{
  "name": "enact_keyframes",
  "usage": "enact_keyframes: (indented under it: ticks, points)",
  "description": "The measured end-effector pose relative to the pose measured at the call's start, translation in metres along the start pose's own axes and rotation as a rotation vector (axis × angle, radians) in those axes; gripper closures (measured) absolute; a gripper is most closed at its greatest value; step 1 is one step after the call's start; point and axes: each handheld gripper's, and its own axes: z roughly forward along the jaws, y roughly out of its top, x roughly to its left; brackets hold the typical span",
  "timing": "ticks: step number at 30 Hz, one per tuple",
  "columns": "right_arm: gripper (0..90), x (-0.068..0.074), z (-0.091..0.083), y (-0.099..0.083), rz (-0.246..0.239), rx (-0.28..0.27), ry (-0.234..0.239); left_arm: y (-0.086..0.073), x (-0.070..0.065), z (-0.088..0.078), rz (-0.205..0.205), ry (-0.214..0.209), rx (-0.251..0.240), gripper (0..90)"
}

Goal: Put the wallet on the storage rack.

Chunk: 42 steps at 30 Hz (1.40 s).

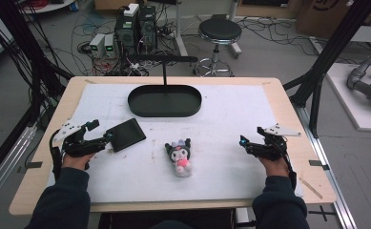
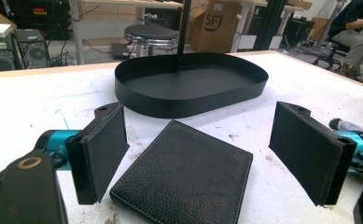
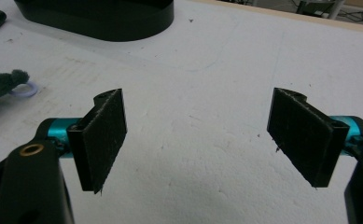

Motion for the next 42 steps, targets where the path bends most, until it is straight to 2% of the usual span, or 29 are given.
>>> enact_keyframes:
  ticks: [11,12,13,14,15,18,20,21,22,25,30,33,34,35,36,38,39,41,42]
  points:
    - [20.1,0.0,0.003,0.0,-0.014,-0.001,0.015,-0.002,0.004,0.003,-0.036,0.027,0.025,18.6]
    - [20.0,0.0,0.004,0.0,-0.014,0.002,0.019,-0.002,0.005,0.004,-0.042,0.056,0.025,18.6]
    - [20.1,0.0,0.004,0.001,-0.013,0.002,0.02,-0.002,0.007,0.004,-0.048,0.073,0.026,18.6]
    - [20.1,0.0,0.004,0.001,-0.013,0.002,0.02,-0.002,0.007,0.004,-0.048,0.073,0.026,18.6]
    - [20.1,0.001,0.003,0.0,-0.017,0.005,0.022,0.0,0.01,0.005,-0.061,0.099,0.031,18.6]
    - [20.1,0.003,0.002,0.0,-0.025,0.008,0.029,0.005,0.013,0.008,-0.07,0.097,0.029,18.6]
    - [20.1,0.003,0.0,-0.001,-0.038,0.003,0.032,0.016,0.017,0.019,-0.052,0.076,0.06,18.6]
    - [20.1,0.003,0.0,-0.001,-0.038,0.003,0.032,0.016,0.017,0.019,-0.052,0.076,0.06,18.7]
    - [20.1,0.004,-0.003,-0.002,-0.043,0.001,0.033,0.023,0.02,0.028,-0.046,0.037,0.078,19.2]
    - [20.1,0.004,-0.006,-0.003,-0.044,-0.001,0.034,0.027,0.029,0.041,-0.034,0.005,0.12,22.3]
    - [20.1,0.005,-0.007,-0.003,-0.049,-0.002,0.038,0.012,0.045,0.059,0.0,0.007,0.244,33.4]
    - [20.1,0.005,-0.003,-0.003,-0.054,0.008,0.041,0.0,0.054,0.068,-0.02,0.015,0.328,34.1]
    - [20.1,0.005,-0.003,-0.003,-0.054,0.008,0.041,0.0,0.054,0.068,-0.02,0.015,0.328,34.9]
    - [20.1,0.006,-0.001,-0.003,-0.06,0.013,0.044,-0.004,0.056,0.071,-0.029,-0.003,0.366,36.6]
    - [20.1,0.006,-0.001,-0.003,-0.062,0.015,0.045,-0.004,0.055,0.072,-0.028,-0.01,0.37,39.4]
    - [20.1,0.006,-0.001,-0.003,-0.063,0.014,0.048,-0.005,0.054,0.074,-0.019,-0.047,0.412,44.4]
    - [20.1,0.005,-0.001,-0.003,-0.06,0.015,0.053,-0.005,0.054,0.074,-0.006,-0.068,0.418,47.9]
    - [20.1,0.006,-0.001,-0.003,-0.059,0.017,0.055,-0.005,0.052,0.074,0.003,-0.105,0.424,61.3]
    - [20.1,0.006,-0.002,-0.003,-0.059,0.019,0.057,-0.005,0.052,0.074,0.003,-0.105,0.424,63.7]
